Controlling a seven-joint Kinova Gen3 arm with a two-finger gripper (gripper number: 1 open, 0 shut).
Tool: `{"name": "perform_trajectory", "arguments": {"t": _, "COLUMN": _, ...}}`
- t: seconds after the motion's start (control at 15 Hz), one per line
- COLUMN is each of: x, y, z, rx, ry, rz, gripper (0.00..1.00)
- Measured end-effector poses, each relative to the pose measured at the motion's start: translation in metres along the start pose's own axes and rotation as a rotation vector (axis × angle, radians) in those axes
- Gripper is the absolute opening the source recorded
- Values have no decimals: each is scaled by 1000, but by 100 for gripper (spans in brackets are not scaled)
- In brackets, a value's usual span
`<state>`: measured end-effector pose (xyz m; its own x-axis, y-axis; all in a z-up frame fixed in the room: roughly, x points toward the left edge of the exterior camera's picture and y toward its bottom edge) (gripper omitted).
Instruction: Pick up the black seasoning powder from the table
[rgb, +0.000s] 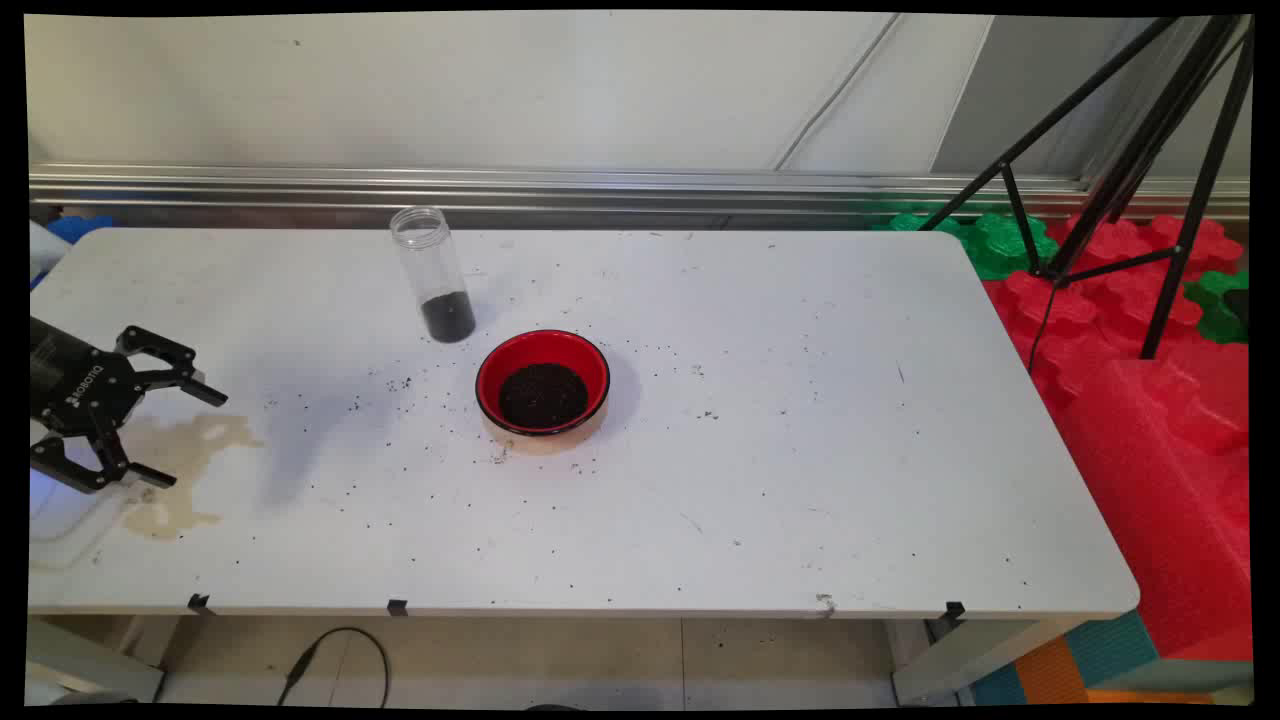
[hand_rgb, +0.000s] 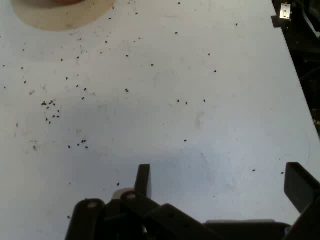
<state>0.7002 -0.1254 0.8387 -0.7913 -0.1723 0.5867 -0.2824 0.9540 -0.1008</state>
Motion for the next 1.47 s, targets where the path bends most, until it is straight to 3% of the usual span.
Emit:
{"name": "perform_trajectory", "arguments": {"t": 0.27, "x": 1, "y": -2, "z": 0, "rx": 6, "ry": 2, "rz": -8, "gripper": 100}}
{"name": "perform_trajectory", "arguments": {"t": 0.67, "x": 11, "y": -10, "z": 1, "rx": 27, "ry": 26, "rz": -88, "gripper": 100}}
{"name": "perform_trajectory", "arguments": {"t": 1.47, "x": 35, "y": -45, "z": 9, "rx": 118, "ry": 64, "rz": -369, "gripper": 100}}
